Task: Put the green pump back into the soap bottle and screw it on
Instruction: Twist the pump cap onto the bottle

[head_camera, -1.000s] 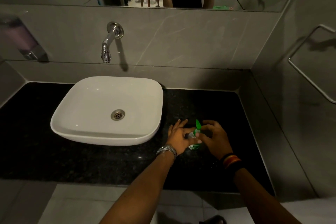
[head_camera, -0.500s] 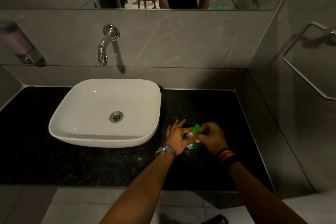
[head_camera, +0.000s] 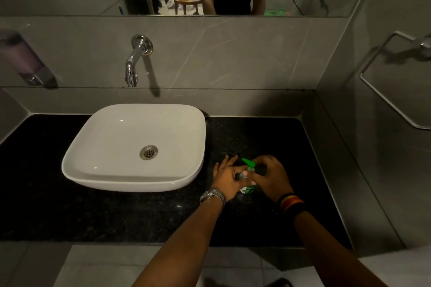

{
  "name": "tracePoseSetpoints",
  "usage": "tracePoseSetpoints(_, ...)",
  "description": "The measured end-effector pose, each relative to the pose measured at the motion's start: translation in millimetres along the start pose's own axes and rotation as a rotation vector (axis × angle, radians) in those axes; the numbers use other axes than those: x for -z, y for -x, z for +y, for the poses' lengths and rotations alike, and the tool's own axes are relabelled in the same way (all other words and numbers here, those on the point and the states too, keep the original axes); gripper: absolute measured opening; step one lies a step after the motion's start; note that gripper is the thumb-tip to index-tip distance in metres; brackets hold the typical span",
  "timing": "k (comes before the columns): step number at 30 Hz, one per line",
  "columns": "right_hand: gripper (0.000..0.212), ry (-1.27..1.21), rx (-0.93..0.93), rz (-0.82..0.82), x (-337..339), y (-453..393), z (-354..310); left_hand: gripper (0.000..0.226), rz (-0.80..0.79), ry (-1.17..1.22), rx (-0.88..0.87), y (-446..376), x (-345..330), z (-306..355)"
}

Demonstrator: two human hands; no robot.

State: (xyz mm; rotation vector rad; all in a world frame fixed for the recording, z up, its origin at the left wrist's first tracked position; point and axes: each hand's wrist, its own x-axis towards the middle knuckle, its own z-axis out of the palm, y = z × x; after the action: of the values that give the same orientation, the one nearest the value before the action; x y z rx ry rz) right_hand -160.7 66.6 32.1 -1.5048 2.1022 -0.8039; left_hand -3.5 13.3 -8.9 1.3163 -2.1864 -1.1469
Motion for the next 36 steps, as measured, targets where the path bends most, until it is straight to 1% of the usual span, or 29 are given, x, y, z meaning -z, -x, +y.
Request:
tracePoseSetpoints(2, 0.033, -0.073, 0.031, -0.06, -2.2, 0.4, 5.8, 0.056, -0.004, -0.011, -0.002, 0.2, 0.8, -0.6)
tracePoseSetpoints(4, 0.027, -0.065, 0.032, -0.04, -3.9, 1.0, 6.6, 0.054, -0.012, -0.002, -0.001, 0.7, 1.0, -0.6)
tracePoseSetpoints(5, 0.028, -0.042, 0.016, -0.014, -4.7, 0.1, 5.6, 0.054, -0.013, 0.003, -0.001, 0.9, 1.0, -0.1)
tracePoseSetpoints(8, 0.043, -0.012, -0.089, 0.064, -4.5, -0.6, 0.4, 0.055, -0.006, -0.01, -0.001, 0.4, 0.6, 0.4)
tracePoseSetpoints(10, 0.045, -0.047, -0.078, 0.051, -6.4, 1.3, 3.1, 0.05, 0.005, -0.023, 0.0, -0.1, -0.8, -0.5)
tracePoseSetpoints(12, 0.04, -0.137, -0.002, -0.025, -8.0, 1.9, 7.7, 0.047, 0.008, -0.023, 0.003, 0.4, -0.6, -0.9)
tracePoseSetpoints(14, 0.029, -0.192, 0.026, -0.062, -7.6, 2.5, 9.3, 0.052, -0.001, -0.007, 0.004, 1.7, 0.5, -0.3)
tracePoseSetpoints(16, 0.024, -0.207, 0.018, -0.019, -7.4, 1.7, 6.8, 0.053, 0.001, 0.002, 0.002, 2.3, 0.6, 1.1)
tracePoseSetpoints(19, 0.031, -0.229, -0.053, 0.049, -8.9, 0.8, 3.9, 0.05, 0.013, -0.012, 0.009, 1.2, 0.7, 1.2)
tracePoseSetpoints(20, 0.032, -0.248, -0.069, 0.051, -9.3, 1.1, 5.6, 0.049, 0.013, -0.014, 0.01, 0.9, 0.1, 0.4)
tracePoseSetpoints(22, 0.027, -0.264, -0.019, 0.012, -8.1, 0.6, 11.0, 0.047, 0.013, -0.014, 0.003, 0.8, -1.1, 0.4)
tracePoseSetpoints(24, 0.024, -0.245, 0.041, -0.082, -8.7, -0.9, 16.4, 0.046, 0.018, -0.012, -0.003, 1.5, -0.8, 0.5)
tracePoseSetpoints(25, 0.025, -0.22, 0.057, -0.102, -9.9, -1.3, 18.6, 0.046, 0.021, -0.007, -0.007, 1.4, -0.6, 0.3)
tracePoseSetpoints(26, 0.025, -0.187, 0.064, -0.085, -11.6, -1.2, 19.6, 0.046, 0.023, -0.001, -0.012, 1.8, -1.1, 0.0)
tracePoseSetpoints(28, 0.026, -0.11, 0.06, 0.011, -16.0, 0.8, 18.2, 0.045, 0.031, 0.005, -0.019, 2.4, -2.3, 0.1)
tracePoseSetpoints(30, 0.027, -0.038, 0.043, 0.099, -20.3, 4.8, 14.7, 0.042, 0.058, -0.004, -0.022, 2.7, -3.8, 0.6)
tracePoseSetpoints(32, 0.028, 0.0, 0.02, 0.15, -23.0, 8.9, 9.9, 0.04, 0.092, -0.032, -0.029, 2.6, -4.8, 2.1)
tracePoseSetpoints(34, 0.032, -0.02, -0.025, 0.12, -19.2, 11.4, 4.2, 0.039, 0.1, -0.054, -0.028, 2.8, -3.8, 3.4)
tracePoseSetpoints(36, 0.041, -0.071, -0.049, 0.022, -7.0, 11.3, -1.5, 0.041, 0.085, -0.074, -0.022, 2.6, -2.0, 2.9)
